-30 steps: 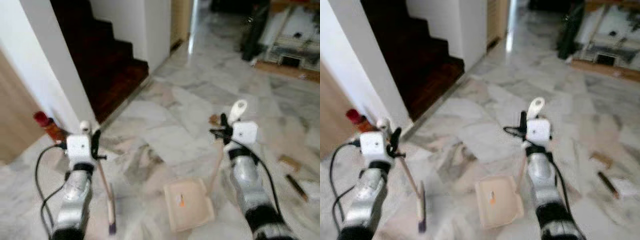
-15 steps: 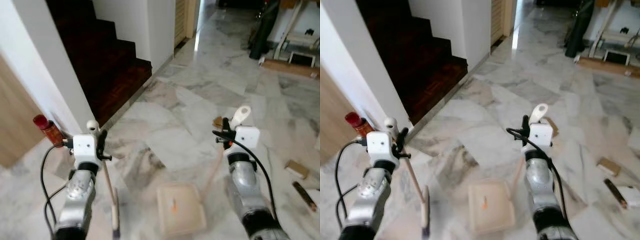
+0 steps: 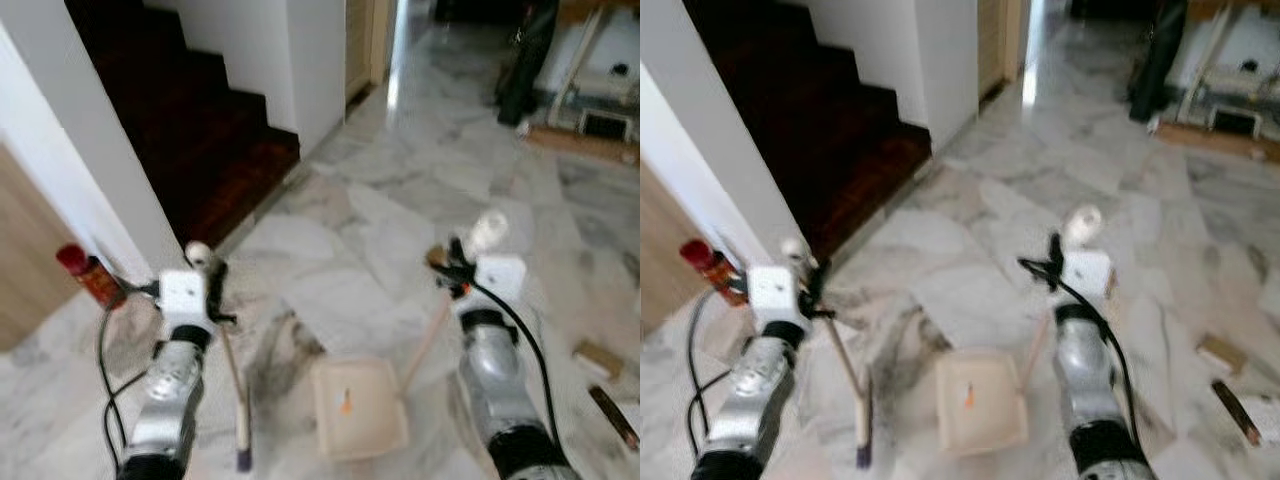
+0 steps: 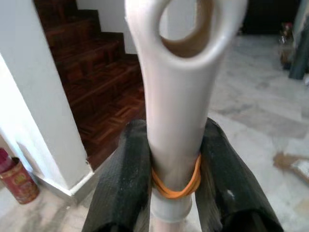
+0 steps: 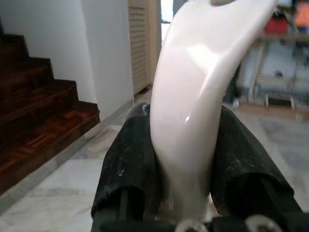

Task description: Sweep floor

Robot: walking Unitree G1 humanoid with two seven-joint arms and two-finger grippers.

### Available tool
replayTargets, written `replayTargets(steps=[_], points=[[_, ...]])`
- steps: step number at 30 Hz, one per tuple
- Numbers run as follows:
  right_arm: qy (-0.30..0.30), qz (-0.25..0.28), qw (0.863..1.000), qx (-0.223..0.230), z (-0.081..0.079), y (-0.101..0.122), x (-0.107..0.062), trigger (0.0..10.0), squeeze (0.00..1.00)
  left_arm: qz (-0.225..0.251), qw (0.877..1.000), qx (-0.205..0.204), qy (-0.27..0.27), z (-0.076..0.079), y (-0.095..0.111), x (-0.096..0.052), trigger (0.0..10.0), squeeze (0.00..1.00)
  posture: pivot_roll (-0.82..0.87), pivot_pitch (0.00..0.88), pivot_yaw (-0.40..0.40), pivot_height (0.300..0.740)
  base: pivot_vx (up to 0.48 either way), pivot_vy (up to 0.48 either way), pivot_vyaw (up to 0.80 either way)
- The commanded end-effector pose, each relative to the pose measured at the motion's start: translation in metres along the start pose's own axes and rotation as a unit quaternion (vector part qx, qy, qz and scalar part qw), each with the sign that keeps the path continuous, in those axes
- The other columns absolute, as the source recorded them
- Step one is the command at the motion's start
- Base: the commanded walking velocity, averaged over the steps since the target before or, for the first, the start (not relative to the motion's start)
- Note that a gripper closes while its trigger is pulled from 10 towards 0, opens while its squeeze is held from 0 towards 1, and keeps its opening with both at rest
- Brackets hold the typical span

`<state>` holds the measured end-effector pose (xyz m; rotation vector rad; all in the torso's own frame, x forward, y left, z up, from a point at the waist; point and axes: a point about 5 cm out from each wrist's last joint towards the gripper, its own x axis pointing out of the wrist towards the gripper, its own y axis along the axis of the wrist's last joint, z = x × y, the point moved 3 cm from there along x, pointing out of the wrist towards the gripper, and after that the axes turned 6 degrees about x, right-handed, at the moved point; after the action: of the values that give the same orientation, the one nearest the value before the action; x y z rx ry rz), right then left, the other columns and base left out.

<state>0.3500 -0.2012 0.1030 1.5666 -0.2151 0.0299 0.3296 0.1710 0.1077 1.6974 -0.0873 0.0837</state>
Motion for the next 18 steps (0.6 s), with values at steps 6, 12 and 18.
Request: replayTargets(steps=[6,12,18], points=[[0.017,0.022,0.999,0.016,-0.0151,0.0129,0.0066,10.0,0.00,0.012,1.000,0.017,0.013,-0.0113,0.0081,0.0029,10.0,0.00,0.10,0.062,0.041,0.740,0.342,0.000,0.00],[0.016,0.022,0.999,0.021,-0.0167,0.0150,0.0095,10.0,0.00,0.015,1.000,0.016,0.010,-0.0102,0.0125,0.0080,10.0,0.00,0.10,0.077,0.052,0.740,0.359,0.000,0.00],[0.019,0.019,0.999,0.024,-0.0182,0.0143,0.0095,10.0,0.00,0.014,1.000,0.010,0.014,-0.0115,0.0125,0.0083,10.0,0.00,0.10,0.091,0.054,0.740,0.367,0.000,0.00]])
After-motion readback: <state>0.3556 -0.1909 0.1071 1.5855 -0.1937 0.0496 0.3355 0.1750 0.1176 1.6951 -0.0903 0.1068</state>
